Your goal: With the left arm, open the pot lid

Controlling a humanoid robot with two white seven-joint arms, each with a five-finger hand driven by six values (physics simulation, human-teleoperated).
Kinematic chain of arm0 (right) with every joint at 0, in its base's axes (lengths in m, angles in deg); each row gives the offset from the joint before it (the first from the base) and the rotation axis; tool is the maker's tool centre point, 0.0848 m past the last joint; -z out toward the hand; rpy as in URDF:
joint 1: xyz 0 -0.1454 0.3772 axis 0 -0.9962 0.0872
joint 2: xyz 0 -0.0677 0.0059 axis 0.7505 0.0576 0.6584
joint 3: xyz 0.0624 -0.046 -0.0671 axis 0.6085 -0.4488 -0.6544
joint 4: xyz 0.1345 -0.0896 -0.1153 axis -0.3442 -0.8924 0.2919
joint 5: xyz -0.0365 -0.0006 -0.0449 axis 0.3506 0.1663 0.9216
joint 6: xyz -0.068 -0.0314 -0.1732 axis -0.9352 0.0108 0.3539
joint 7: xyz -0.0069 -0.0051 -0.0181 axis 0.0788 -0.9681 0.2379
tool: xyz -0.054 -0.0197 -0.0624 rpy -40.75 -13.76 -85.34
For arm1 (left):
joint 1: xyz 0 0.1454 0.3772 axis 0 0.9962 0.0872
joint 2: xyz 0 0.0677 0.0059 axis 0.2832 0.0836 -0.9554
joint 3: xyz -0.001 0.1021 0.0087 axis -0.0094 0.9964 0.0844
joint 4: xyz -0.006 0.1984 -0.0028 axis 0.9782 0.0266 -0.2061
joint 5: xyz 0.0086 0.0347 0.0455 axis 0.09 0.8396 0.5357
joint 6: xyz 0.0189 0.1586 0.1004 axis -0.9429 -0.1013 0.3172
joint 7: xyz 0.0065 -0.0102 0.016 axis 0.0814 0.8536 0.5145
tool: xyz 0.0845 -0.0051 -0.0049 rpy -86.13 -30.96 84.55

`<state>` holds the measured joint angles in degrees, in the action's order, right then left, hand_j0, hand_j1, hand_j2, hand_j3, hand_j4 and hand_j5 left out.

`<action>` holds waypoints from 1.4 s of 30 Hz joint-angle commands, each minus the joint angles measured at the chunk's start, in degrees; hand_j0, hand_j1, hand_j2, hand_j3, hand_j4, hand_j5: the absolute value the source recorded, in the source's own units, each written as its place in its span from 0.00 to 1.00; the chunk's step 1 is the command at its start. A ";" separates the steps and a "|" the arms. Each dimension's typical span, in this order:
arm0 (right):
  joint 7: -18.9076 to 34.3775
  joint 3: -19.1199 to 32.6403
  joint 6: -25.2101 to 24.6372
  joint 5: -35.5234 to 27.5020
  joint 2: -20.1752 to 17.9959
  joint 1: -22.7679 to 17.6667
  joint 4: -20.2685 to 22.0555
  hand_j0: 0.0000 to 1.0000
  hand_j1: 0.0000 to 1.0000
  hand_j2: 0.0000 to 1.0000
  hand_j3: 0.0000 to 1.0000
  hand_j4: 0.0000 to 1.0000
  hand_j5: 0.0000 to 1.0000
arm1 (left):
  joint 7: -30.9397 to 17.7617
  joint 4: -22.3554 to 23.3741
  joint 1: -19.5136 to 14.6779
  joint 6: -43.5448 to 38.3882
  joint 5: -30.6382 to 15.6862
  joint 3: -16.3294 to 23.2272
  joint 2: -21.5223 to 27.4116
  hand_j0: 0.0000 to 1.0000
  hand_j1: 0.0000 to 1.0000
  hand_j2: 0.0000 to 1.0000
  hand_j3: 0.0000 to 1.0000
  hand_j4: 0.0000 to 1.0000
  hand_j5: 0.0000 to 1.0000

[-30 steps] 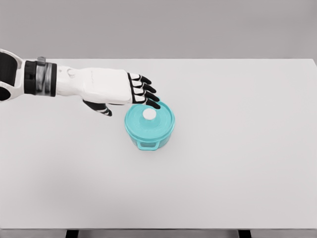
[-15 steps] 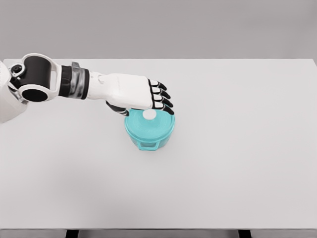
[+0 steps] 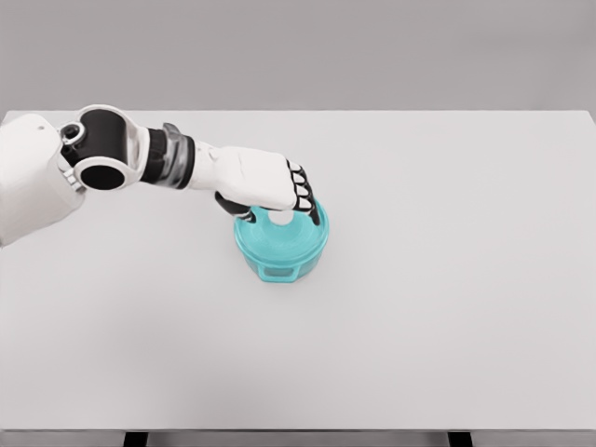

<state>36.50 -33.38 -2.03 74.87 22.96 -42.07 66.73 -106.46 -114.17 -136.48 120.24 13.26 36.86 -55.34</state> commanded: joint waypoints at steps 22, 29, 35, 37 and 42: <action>0.02 0.00 0.00 -0.02 -0.01 0.09 0.00 1.00 1.00 1.00 1.00 1.00 1.00 | 0.02 2.78 0.00 0.04 0.42 1.59 -2.46 0.64 0.64 0.64 0.64 0.64 0.64; 0.02 0.00 0.00 -0.02 -0.01 0.09 0.00 1.00 1.00 1.00 1.00 1.00 1.00 | 0.02 2.78 -0.17 0.65 0.42 2.03 -2.38 0.52 0.52 0.52 0.52 0.52 0.52; 0.02 0.00 0.00 -0.02 -0.01 0.09 0.00 1.00 1.00 1.00 1.00 1.00 1.00 | 0.02 2.52 -1.23 0.92 0.42 2.56 -1.58 0.47 0.47 0.47 0.47 0.47 0.47; 0.02 0.00 0.00 -0.02 -0.01 0.09 0.00 1.00 1.00 1.00 1.00 1.00 1.00 | 0.02 2.52 -2.11 1.53 0.34 2.83 -0.97 0.44 0.44 0.44 0.44 0.44 0.44; 0.02 0.00 0.00 -0.02 -0.01 0.00 0.00 1.00 1.00 1.00 1.00 1.00 1.00 | 0.02 2.43 -4.57 3.22 0.16 2.91 4.56 0.43 0.43 0.43 0.43 0.43 0.43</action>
<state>36.50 -33.38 -2.04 74.86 22.96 -41.98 66.73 -106.44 -111.72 -141.14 122.93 13.56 39.75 -53.11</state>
